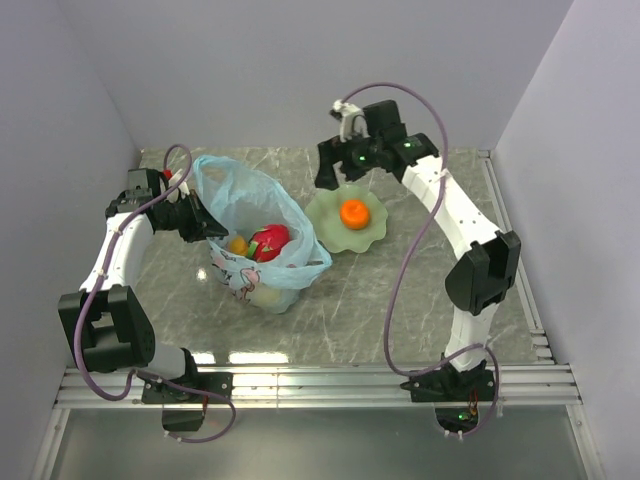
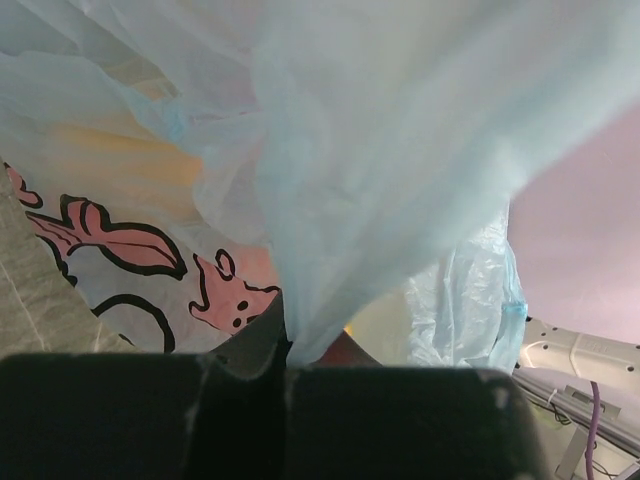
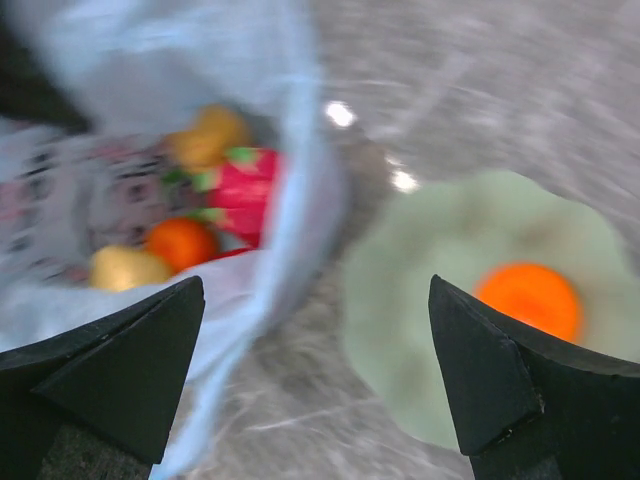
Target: Place the fake fruits into the plastic bag and tie a complex knot
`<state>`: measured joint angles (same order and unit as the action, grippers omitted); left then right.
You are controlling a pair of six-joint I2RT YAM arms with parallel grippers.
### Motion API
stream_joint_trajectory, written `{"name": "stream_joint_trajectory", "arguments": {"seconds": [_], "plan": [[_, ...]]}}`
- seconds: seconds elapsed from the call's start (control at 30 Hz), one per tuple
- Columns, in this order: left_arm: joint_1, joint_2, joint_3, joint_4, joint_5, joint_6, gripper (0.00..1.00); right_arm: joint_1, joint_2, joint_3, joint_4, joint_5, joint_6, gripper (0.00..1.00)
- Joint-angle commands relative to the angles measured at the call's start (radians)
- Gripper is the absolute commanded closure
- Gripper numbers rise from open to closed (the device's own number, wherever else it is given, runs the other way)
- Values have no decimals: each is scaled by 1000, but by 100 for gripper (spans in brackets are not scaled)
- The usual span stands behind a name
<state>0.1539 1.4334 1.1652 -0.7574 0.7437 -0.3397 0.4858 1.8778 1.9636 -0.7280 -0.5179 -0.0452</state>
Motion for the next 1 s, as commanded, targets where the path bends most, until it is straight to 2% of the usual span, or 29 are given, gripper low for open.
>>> {"name": "stream_joint_trajectory", "arguments": {"seconds": [0.0, 0.17, 0.33, 0.7, 0.97], "plan": [[6, -34, -4, 35, 8, -12, 100, -52, -13, -41, 22, 159, -10, 0], [6, -27, -4, 35, 3, 1, 100, -61, 70, -63, 2, 350, -94, 0], [4, -24, -4, 35, -4, 4, 100, -64, 190, -29, -8, 466, -123, 0], [6, -11, 1, 27, -10, 16, 100, -59, 333, -48, 4, 484, -145, 0], [4, -2, 11, 23, -15, 25, 100, -55, 360, -77, -21, 454, -137, 0]]}}
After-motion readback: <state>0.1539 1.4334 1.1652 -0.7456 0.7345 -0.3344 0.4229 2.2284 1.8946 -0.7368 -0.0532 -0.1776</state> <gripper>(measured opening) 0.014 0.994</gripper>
